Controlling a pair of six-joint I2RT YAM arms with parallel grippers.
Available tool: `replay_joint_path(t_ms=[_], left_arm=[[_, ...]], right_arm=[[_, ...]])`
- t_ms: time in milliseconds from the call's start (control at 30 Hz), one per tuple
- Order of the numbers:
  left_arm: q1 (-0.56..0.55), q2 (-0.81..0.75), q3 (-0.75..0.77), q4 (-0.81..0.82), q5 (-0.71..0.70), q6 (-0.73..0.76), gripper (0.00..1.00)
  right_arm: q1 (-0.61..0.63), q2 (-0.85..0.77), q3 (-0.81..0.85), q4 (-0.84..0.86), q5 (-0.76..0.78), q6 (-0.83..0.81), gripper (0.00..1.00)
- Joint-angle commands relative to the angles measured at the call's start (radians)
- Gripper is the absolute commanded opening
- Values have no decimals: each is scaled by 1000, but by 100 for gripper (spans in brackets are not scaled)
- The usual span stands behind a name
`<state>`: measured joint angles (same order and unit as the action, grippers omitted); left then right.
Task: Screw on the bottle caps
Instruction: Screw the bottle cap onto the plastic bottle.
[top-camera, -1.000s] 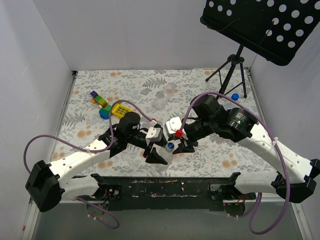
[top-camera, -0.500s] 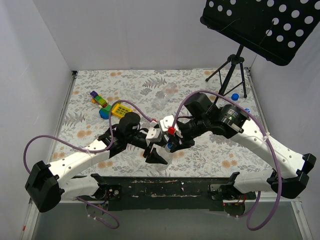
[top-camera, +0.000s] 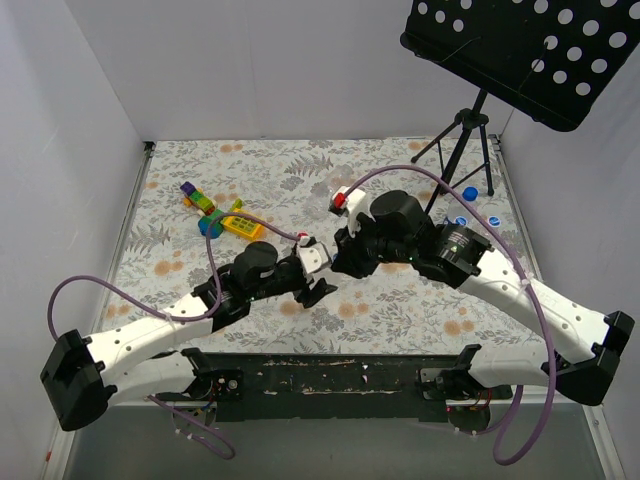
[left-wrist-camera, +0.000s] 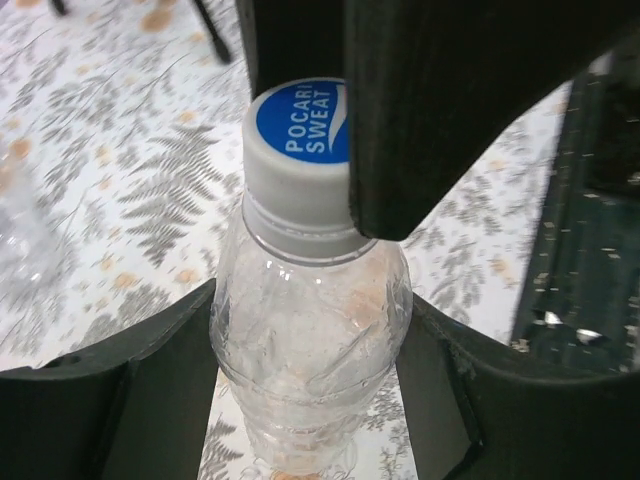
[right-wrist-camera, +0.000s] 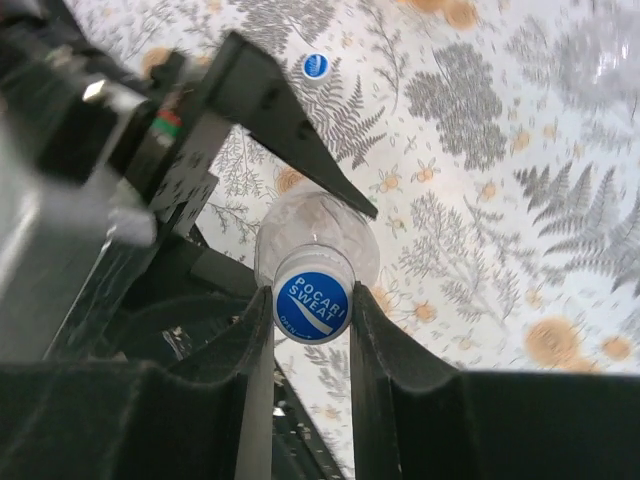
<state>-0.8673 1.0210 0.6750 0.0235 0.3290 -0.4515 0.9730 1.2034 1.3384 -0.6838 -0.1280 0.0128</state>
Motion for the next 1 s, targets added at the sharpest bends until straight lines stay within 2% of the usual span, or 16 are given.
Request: replay_joint_path(t_ms=[0,100,167,267,400,567,667,833,967], left_arm=[[-68,-42,-25,173,-554,48,0],[-107,-42,-35,185,-636,80,0],[-107,-50,-35,176,-589,80,0],[-99,-61,-14,115,-423,80,0],[-59,-50,21,37,-118,70,0],[8,-16,69,-17,316,56,0],[17,13,90,-72,485,60,0],[17,48,113,-112,610,76,0],[19,54,115,-117,634,82,0]], right_arm=[[15,-51,-117,16,152,400,1],[15,-106,-143,90,177,403,4],[15,-131,-119,101,176,342,19],[13,-163,-62,83,137,186,48],[13,-212,-22,43,-3,-50,66],[13,-243,-11,-34,-200,-331,69],[13,-246,-4,-69,-307,-459,69],[13,-202,53,-140,-386,-577,68],[13,-157,94,-184,-443,-637,67]])
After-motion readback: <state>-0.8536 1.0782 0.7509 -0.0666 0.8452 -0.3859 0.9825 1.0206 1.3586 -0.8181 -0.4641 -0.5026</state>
